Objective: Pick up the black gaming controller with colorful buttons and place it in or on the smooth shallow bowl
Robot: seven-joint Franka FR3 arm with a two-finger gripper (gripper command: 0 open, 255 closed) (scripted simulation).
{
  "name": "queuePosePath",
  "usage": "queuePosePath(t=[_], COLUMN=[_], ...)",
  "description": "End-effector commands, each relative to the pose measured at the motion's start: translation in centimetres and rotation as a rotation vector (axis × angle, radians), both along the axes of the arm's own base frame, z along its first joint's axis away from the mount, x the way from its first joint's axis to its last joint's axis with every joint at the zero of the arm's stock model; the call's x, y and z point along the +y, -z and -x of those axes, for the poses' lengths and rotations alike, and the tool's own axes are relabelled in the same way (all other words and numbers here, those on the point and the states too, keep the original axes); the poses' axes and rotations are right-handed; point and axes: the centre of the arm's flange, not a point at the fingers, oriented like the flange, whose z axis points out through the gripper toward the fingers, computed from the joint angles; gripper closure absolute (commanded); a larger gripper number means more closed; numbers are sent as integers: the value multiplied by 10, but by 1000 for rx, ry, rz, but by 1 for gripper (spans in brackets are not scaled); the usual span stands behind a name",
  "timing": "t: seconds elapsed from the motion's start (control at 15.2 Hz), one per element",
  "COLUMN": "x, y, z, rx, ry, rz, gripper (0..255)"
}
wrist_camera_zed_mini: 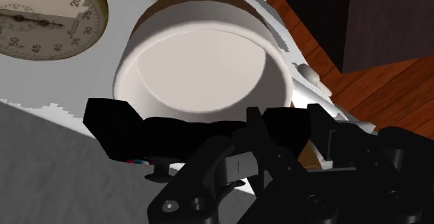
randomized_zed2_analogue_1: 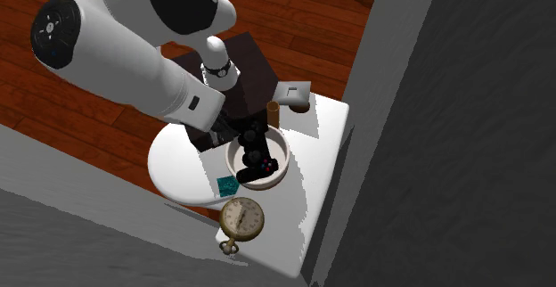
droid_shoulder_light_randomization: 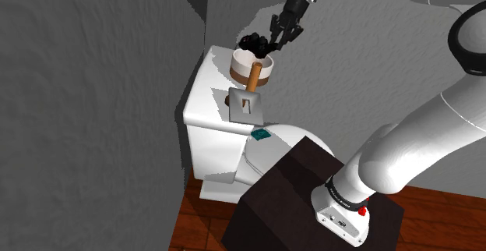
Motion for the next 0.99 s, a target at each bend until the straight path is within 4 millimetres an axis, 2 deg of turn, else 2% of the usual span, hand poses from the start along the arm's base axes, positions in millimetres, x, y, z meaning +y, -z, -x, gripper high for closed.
queuePosePath(t=[0.0, 0.66, 0.92], x=[-7, -7, -7], y=[7, 60, 61], z=[0, 0, 0], rx=[-1, -1, -1], ry=[-2, -2, -2], rz=[0, 0, 0], gripper=[255, 255, 255])
